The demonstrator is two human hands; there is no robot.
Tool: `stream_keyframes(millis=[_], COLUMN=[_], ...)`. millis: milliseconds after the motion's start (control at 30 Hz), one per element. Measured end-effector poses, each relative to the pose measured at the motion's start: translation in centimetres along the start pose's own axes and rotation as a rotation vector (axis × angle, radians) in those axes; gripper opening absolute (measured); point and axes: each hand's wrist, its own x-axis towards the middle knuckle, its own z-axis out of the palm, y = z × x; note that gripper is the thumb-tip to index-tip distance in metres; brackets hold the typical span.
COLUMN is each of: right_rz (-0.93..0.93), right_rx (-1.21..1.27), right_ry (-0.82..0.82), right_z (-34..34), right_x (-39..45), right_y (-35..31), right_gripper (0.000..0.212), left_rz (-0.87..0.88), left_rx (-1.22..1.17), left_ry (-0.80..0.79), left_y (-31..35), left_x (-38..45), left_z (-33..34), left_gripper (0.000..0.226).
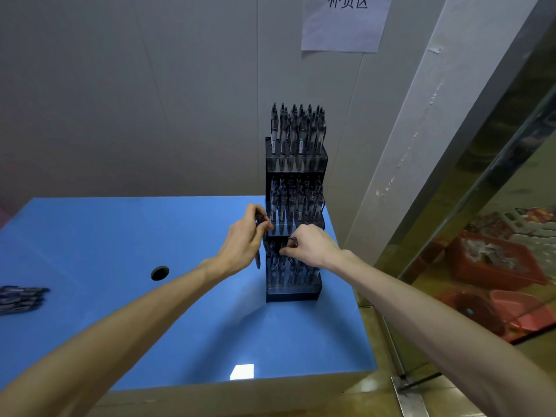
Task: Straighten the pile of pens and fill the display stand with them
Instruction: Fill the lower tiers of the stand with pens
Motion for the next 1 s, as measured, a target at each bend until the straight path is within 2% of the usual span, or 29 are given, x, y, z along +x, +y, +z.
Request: stream_keyframes(millis=[100, 267, 400, 533, 700, 800, 900, 1000], right_rz=[-0.021, -0.110, -0.211, -0.236, -0.181, -0.118, -0.032, 0.062], right_rx=[-0.029, -0.137, -0.384, -0.460, -0.421, -0.291, -0.119, -0.128], right_ry=[-0.024, 0.000, 0.044, 0.105, 0.232, 0.198, 0.195, 0.222], right_z=[0.0, -0.5, -0.9, -0.4, -0.6, -0.4, -0.5, -0.9], right_x=[-0.4, -0.6, -0.8, -0.8, -0.1, 0.1, 0.2, 0.3], right_y=[0.3, 0.6, 0.3, 0.4, 0.6, 0.6, 0.8, 1.6], right_gripper=[0.051, 0.022, 0.023, 0.021, 0.021, 0.018, 0.023, 0.027], left_rz=[0.016, -0.003, -0.008, -0.006, -0.008, -0.018, -0.014, -0.011], left_rx=[0.002, -0.007, -0.016, -0.012, 0.007, 0.005, 0.007, 0.006], left_ry=[-0.023, -0.018, -0.012, -0.009, -0.014, -0.014, -0.013, -0.018], left_y=[0.1, 0.1, 0.0, -0.3, -0.5, -0.5, -0.4, -0.4], left_x=[0.0, -0.1, -0.2, -0.3, -0.3, -0.4, -0.6, -0.7], left_z=[0.3, 0.4, 0.3, 0.3, 0.1, 0.1, 0.2, 0.2], left_gripper=[0.005, 0.007, 0.005, 0.005, 0.005, 0.003, 0.003, 0.004])
